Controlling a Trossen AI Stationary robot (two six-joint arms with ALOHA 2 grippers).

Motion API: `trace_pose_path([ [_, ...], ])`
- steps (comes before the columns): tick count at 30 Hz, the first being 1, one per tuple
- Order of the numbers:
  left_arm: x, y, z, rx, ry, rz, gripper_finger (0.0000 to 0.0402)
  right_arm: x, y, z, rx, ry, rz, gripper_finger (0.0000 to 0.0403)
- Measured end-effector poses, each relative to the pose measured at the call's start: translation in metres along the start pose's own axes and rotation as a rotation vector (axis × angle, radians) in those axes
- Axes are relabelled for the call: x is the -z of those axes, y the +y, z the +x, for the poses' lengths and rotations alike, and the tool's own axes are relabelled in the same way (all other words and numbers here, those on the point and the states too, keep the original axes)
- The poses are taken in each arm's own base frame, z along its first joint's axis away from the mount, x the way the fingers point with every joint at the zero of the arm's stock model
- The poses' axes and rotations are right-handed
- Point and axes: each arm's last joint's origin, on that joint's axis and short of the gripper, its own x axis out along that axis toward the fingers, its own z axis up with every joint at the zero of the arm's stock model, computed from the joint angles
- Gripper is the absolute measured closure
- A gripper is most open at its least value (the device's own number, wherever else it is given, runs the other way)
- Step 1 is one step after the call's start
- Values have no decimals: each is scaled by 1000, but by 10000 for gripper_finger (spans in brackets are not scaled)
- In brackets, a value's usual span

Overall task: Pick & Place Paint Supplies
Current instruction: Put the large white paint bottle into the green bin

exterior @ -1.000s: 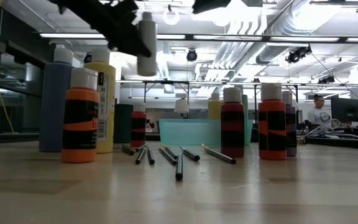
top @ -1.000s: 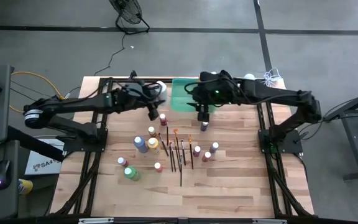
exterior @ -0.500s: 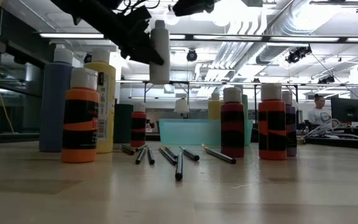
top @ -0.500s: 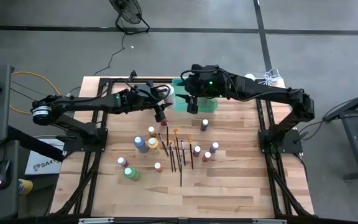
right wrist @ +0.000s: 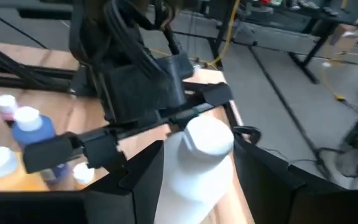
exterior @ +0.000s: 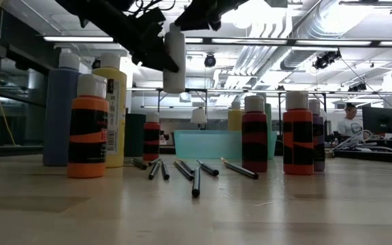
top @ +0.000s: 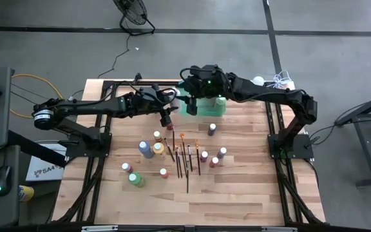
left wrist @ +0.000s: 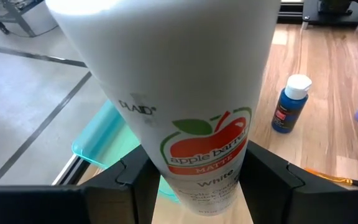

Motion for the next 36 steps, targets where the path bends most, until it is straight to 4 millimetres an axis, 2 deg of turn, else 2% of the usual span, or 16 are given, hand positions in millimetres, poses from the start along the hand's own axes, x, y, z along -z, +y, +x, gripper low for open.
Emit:
trace_pose_path([
  [8,0,0,0,1,3,1,222,6,-3,13,-47,-22,15,215],
  [14,0,0,0,1,1,0,222,6,-2,14,-48,-20,15,218],
  [22,0,0,0,-2,1,4,222,6,-3,14,-49,-27,21,288],
  [31,1,0,0,1,12,27,222,8,-2,13,-10,12,60,289],
  [36,1,0,-1,2,14,31,222,6,-3,6,28,30,102,289],
])
